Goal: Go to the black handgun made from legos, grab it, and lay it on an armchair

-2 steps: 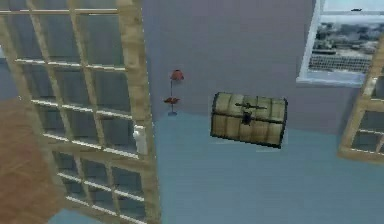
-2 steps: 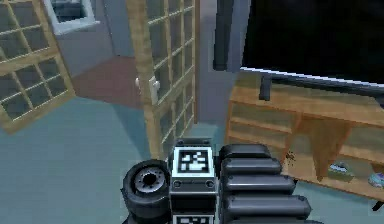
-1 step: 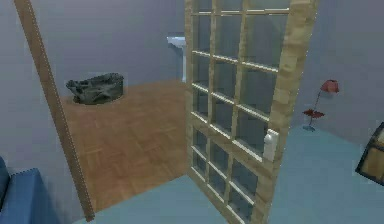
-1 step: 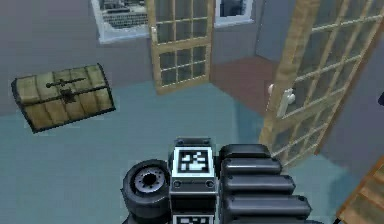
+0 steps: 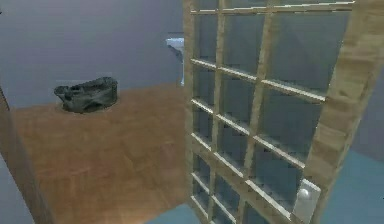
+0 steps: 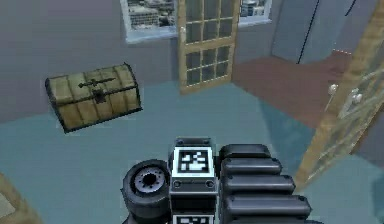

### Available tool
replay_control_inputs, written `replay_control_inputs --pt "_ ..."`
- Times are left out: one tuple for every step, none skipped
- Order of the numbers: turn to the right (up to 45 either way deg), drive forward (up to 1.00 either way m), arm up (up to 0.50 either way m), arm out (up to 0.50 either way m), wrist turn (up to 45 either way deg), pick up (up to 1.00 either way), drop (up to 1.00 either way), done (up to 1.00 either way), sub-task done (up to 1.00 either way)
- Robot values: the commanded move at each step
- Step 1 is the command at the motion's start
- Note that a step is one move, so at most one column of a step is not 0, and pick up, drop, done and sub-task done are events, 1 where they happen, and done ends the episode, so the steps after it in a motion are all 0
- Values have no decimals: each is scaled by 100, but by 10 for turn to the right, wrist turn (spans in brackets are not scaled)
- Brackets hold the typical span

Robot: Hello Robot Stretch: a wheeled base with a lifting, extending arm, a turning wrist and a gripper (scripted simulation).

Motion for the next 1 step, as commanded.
replay_control_inputs --pt "-150 0 0 0 0 0 0 0 0"
